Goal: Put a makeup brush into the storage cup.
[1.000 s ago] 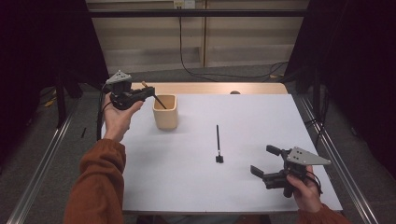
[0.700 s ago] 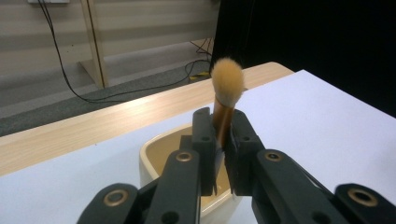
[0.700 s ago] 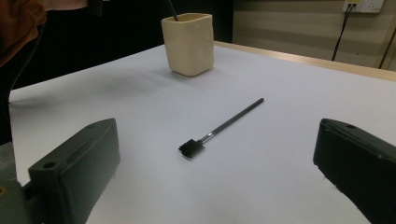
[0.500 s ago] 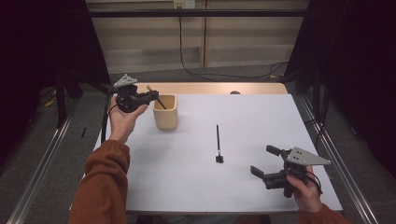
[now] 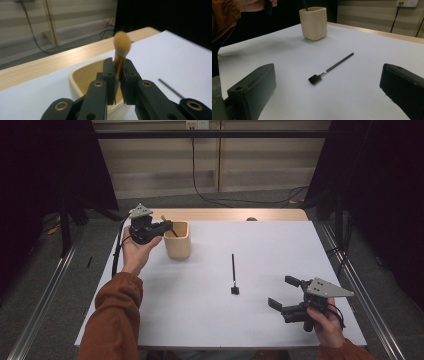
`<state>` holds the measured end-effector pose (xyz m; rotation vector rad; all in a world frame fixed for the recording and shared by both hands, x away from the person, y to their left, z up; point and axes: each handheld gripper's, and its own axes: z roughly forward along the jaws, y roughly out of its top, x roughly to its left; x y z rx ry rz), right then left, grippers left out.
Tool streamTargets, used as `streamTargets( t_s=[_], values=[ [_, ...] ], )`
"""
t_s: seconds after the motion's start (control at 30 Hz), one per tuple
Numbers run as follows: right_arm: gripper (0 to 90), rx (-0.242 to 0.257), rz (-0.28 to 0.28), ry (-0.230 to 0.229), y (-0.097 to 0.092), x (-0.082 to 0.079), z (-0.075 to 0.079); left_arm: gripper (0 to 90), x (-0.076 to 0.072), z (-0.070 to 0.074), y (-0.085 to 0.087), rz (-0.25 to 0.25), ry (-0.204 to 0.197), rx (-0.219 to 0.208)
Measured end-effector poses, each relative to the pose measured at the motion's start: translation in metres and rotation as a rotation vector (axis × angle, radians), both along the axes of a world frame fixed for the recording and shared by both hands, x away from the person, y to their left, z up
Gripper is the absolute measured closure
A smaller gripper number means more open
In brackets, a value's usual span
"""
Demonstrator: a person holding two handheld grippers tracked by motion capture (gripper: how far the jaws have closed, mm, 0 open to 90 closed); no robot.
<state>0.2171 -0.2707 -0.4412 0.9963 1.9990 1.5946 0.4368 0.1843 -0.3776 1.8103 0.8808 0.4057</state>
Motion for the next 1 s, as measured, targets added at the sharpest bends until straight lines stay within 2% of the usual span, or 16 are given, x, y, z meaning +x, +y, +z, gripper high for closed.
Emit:
streamTargets(
  t_s=[0.47, 0.53, 0.63, 0.7, 0.8, 0.87, 1.0],
  values=[
    [0.0, -0.005, 0.004, 0.001, 0.0003, 0.0002, -0.0002, 82.8, 0.0006, -0.0098, 0.0016, 0.007, -0.003, -0.02],
    [0.1, -0.004, 0.004, 0.002, 0.0004, 0.0001, -0.0002, 79.2, 0.0005, -0.0101, 0.0018, 0.01, -0.006, -0.009],
    [0.1, -0.003, 0.0, 0.001, 0.0004, 0.0003, -0.0004, 74.3, 0.0011, -0.0098, 0.0041, 0.02, -0.005, -0.028],
    [0.0, -0.003, 0.001, 0.001, 0.0002, 0.0003, -0.0003, 71.4, 0.0007, -0.0092, 0.005, 0.031, -0.014, -0.025],
    [0.0, -0.002, 0.001, 0.001, 0.0002, 0.0004, -0.0003, 62.7, -0.0005, -0.0086, 0.0047, 0.045, -0.033, -0.029],
    [0.0, -0.003, 0.001, 0.0, 0.0003, 0.0002, -0.0002, 53.6, -0.0006, -0.0092, 0.0048, 0.061, -0.039, -0.025],
    [0.0, 0.0, 0.0, 0.0, 0.0001, 0.0, -0.0001, 42.4, -0.001, -0.011, 0.0069, 0.077, -0.04, -0.027]
  ],
)
